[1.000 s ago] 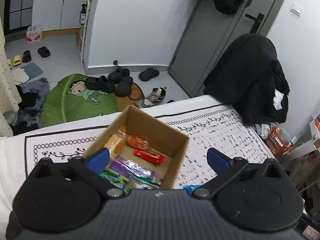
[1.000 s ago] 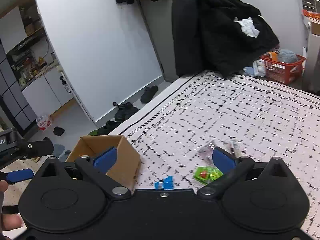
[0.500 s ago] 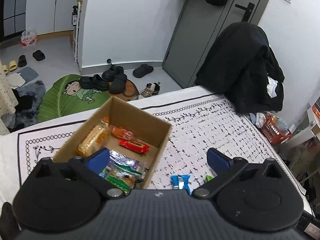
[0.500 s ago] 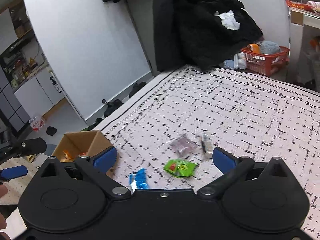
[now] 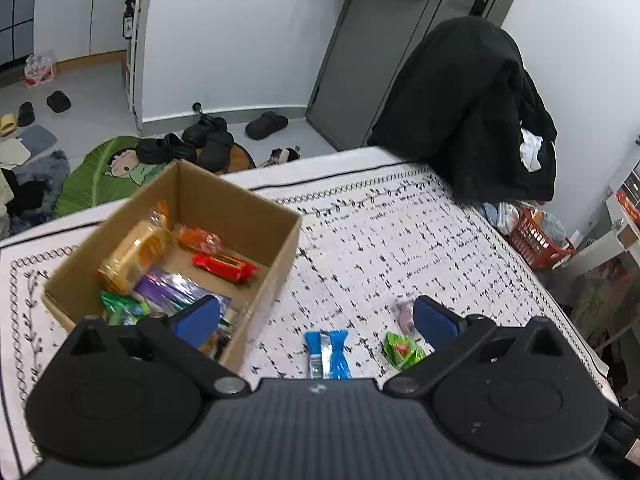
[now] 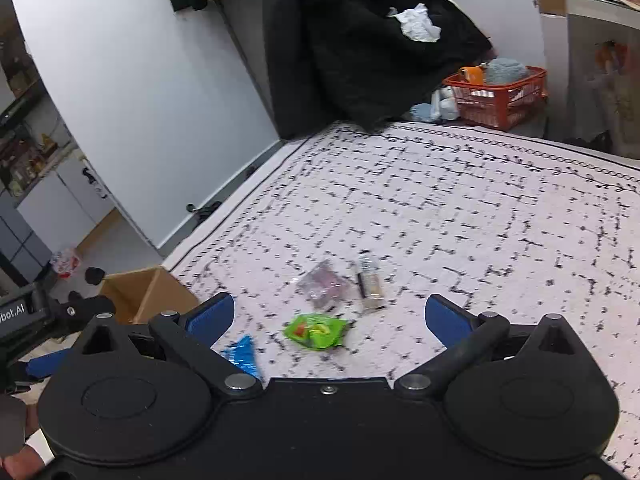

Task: Organize snacks
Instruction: 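Move both open tools back over the remaining snacks, then grasp the blue twin bars with the left tool while the right tool grasps the clear plastic packet, then carry the blue bars with the left tool while the right tool carries the clear packet toward the box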

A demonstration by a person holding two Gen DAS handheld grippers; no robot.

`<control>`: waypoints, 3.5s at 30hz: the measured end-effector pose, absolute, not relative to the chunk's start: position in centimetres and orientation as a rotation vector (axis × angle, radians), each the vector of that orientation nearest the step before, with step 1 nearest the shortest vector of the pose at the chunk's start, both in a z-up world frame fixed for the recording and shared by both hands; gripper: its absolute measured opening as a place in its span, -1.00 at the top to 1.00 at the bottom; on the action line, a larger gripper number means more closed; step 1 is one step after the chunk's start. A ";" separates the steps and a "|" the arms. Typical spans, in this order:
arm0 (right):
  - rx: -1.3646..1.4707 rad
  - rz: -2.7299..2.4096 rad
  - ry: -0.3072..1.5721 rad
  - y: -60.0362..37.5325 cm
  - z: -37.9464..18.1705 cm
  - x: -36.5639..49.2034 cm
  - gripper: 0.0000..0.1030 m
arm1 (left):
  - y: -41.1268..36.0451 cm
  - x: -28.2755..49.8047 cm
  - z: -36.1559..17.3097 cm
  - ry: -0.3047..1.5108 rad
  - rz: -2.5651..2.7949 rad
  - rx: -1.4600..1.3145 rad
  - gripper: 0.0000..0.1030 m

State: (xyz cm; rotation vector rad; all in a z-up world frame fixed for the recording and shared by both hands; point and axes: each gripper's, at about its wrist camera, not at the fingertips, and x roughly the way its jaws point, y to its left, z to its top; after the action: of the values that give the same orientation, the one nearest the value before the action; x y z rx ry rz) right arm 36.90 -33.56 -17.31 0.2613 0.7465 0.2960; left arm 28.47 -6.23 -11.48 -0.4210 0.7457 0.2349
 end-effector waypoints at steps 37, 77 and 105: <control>0.162 0.329 0.877 -32.8 -23.9 43.0 -0.09 | -10.3 33.7 -23.0 0.864 0.297 -0.491 -0.07; 0.115 0.364 0.759 -29.8 -20.9 42.8 0.63 | -9.6 31.9 -15.7 0.726 0.215 -0.453 0.40; 0.146 0.508 0.660 -24.9 -16.5 38.5 0.63 | -3.4 27.3 -9.4 0.606 0.373 -0.423 0.40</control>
State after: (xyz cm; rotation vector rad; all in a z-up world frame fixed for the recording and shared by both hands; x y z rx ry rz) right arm 38.47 -24.94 -16.53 0.1462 0.6598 0.5075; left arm 27.30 -3.39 -9.36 -0.4232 0.6065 0.3727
